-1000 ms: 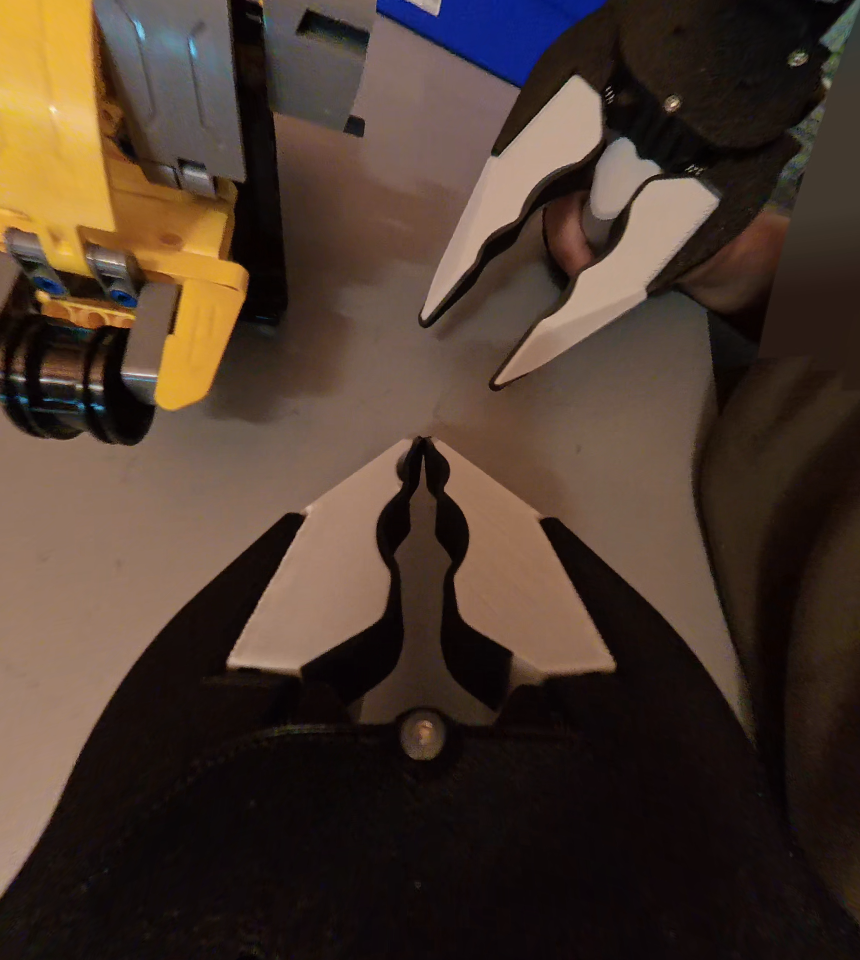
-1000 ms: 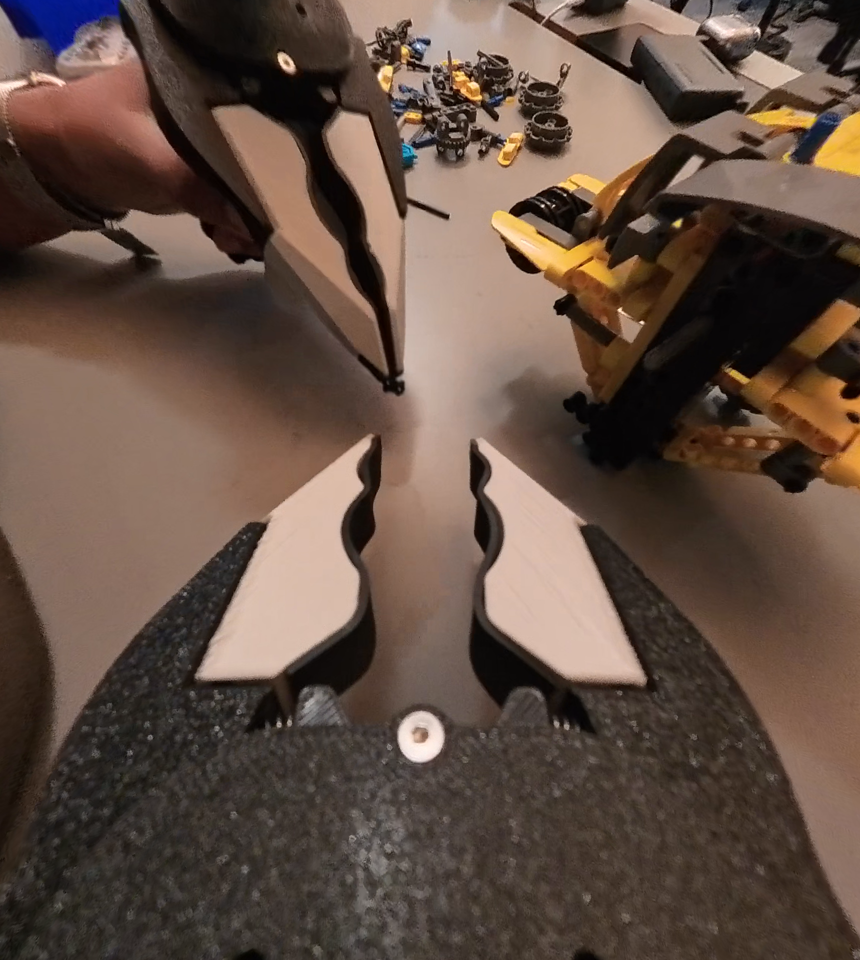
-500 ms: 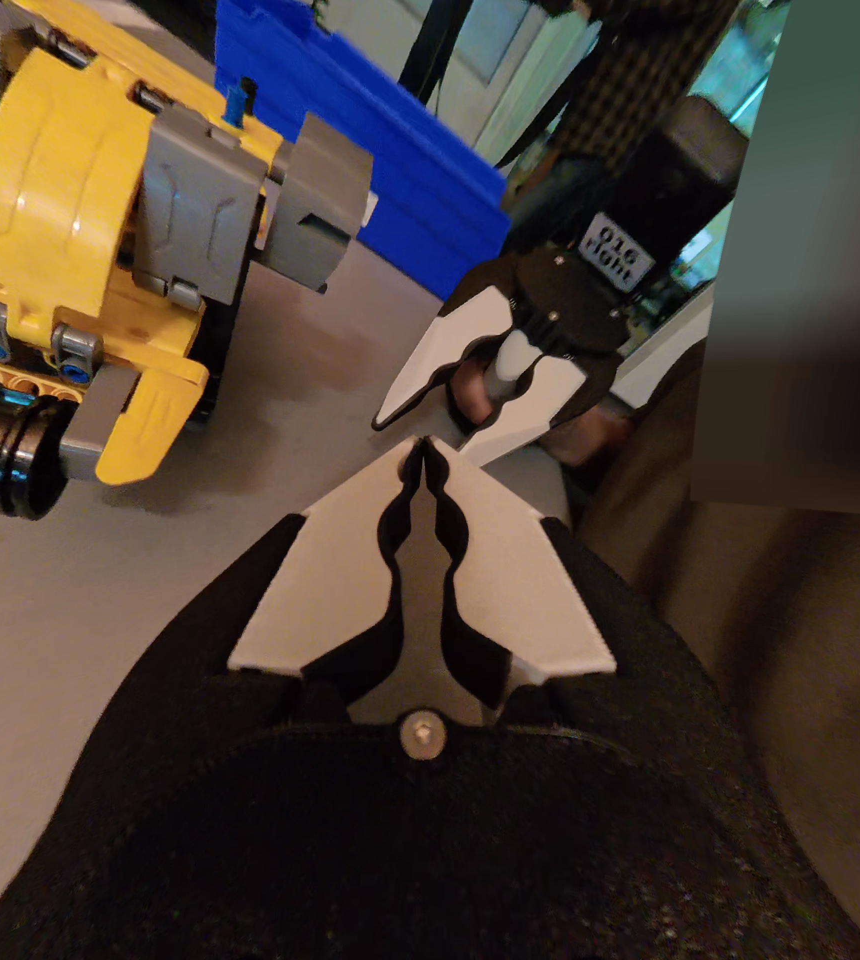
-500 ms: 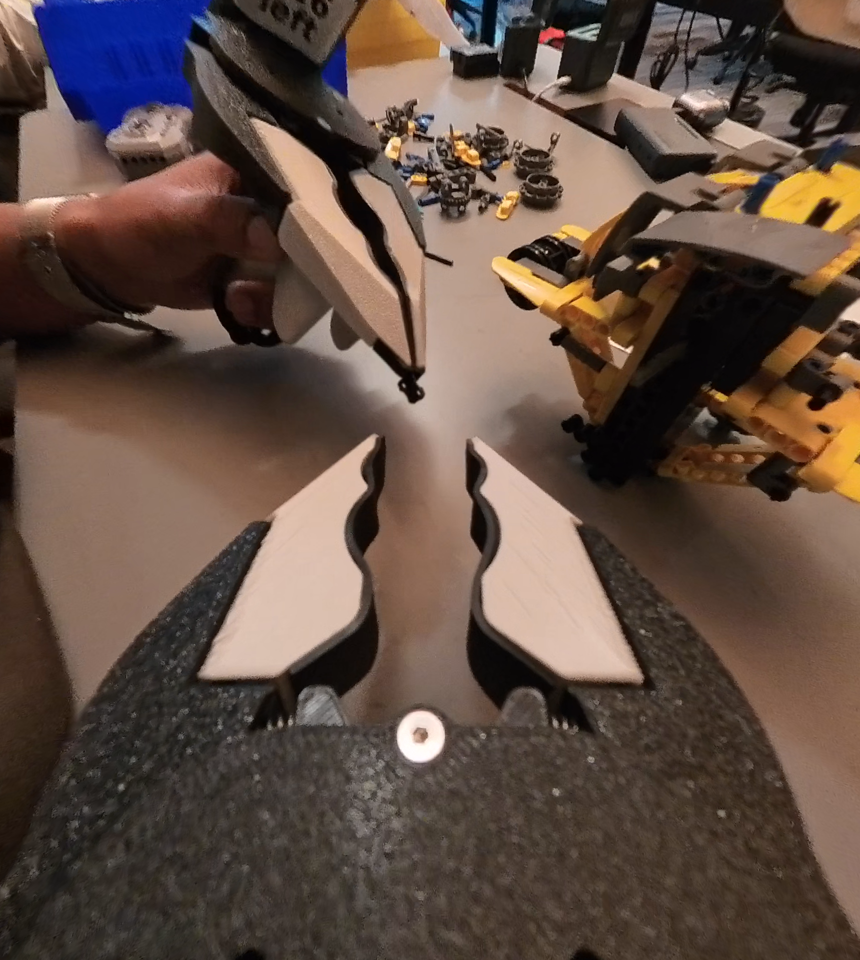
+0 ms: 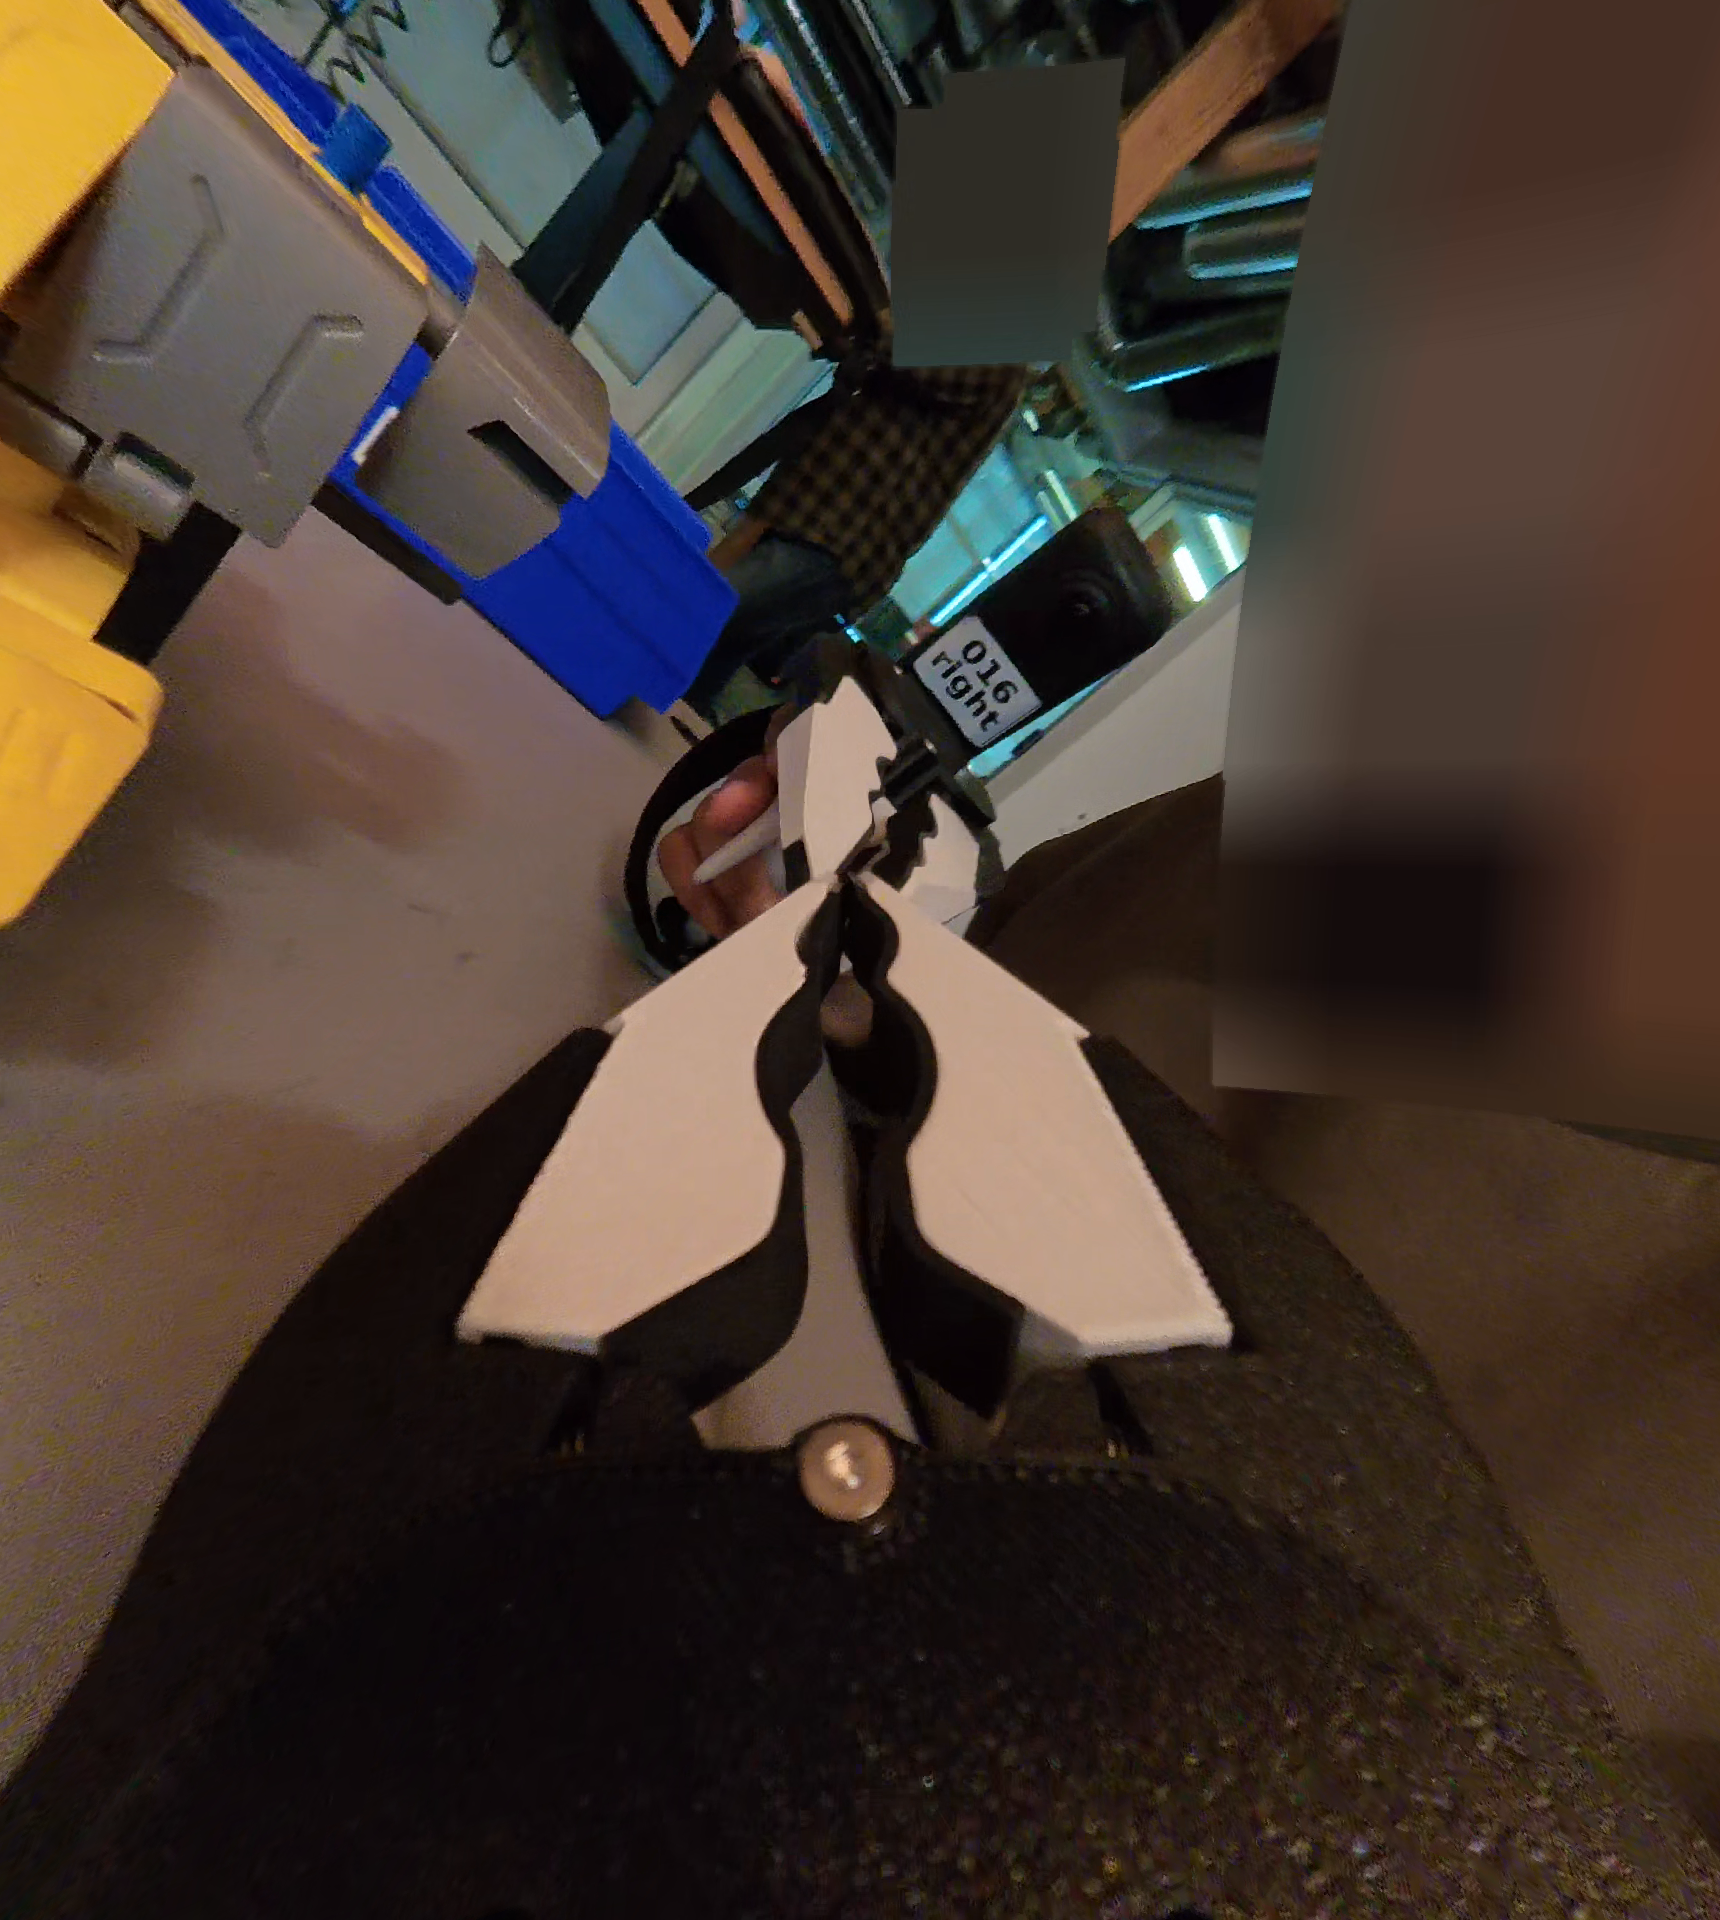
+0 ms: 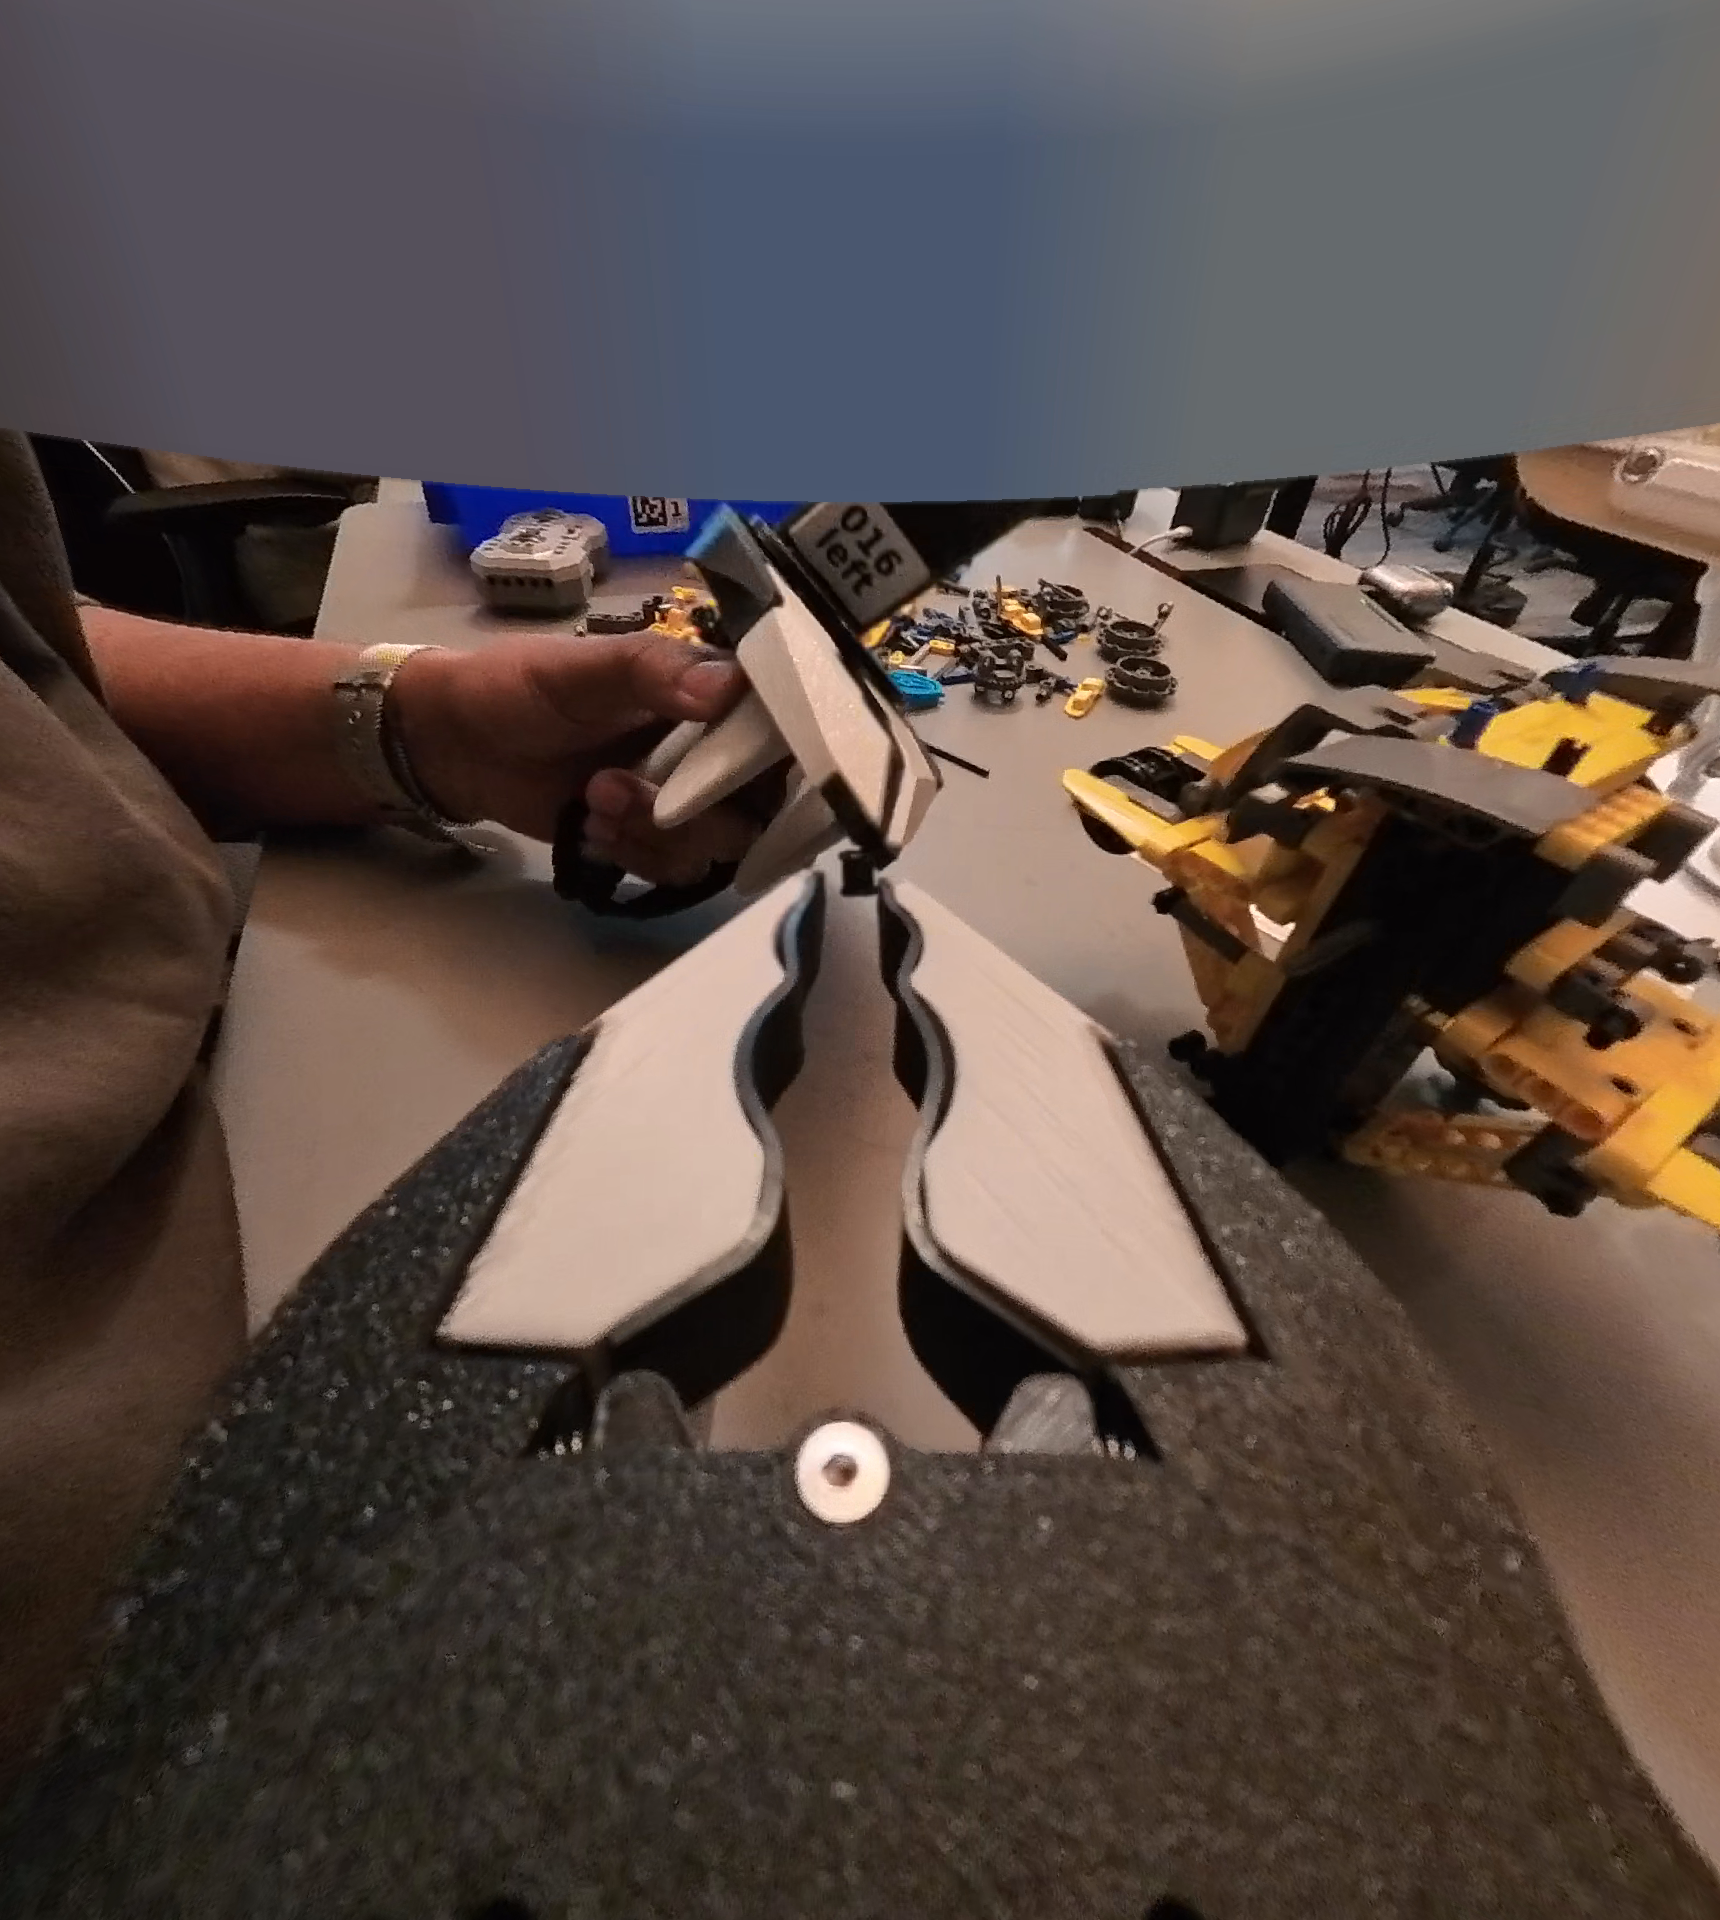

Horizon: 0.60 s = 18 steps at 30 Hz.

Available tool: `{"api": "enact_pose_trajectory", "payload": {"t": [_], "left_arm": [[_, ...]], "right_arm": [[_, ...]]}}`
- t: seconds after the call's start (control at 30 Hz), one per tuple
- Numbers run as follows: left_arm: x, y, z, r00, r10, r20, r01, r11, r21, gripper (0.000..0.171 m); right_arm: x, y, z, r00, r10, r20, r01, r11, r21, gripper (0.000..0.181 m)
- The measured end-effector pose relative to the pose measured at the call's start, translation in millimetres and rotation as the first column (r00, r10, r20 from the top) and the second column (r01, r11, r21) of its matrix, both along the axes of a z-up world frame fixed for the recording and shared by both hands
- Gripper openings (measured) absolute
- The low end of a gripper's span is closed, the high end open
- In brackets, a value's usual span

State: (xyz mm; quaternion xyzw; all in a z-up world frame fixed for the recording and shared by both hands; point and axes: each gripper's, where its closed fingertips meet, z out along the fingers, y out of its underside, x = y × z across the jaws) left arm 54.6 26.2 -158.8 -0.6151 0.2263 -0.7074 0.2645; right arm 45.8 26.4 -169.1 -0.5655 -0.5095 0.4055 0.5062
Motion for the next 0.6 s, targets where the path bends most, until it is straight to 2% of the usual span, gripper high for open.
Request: {"api": "enact_pose_trajectory", "payload": {"t": [0.1, 0.27, 0.4, 0.6], "left_arm": [[0, -1, 2, 0.999, -0.012, 0.034, 0.013, 1.0, -0.024, 0.0], [-2, 3, 0, 1.0, 0.013, 0.019, -0.013, 1.0, -0.018, 0.0], [-3, 4, 3, 0.999, 0.03, 0.021, -0.03, 1.0, 0.0, 0.026], [5, 2, -5, 0.997, 0.048, -0.06, -0.045, 0.997, 0.056, 0.031]], "right_arm": [[2, 0, 4, 1.0, -0.006, -0.013, 0.007, 1.0, 0.026, 0.006], [5, 3, 6, 0.999, -0.019, -0.03, 0.02, 1.0, 0.001, 0.006], [8, 9, 4, 0.999, -0.034, -0.034, 0.032, 0.998, -0.059, 0.006], [9, 14, -1, 0.998, -0.068, 0.003, 0.068, 0.997, -0.047, 0.006]]}}
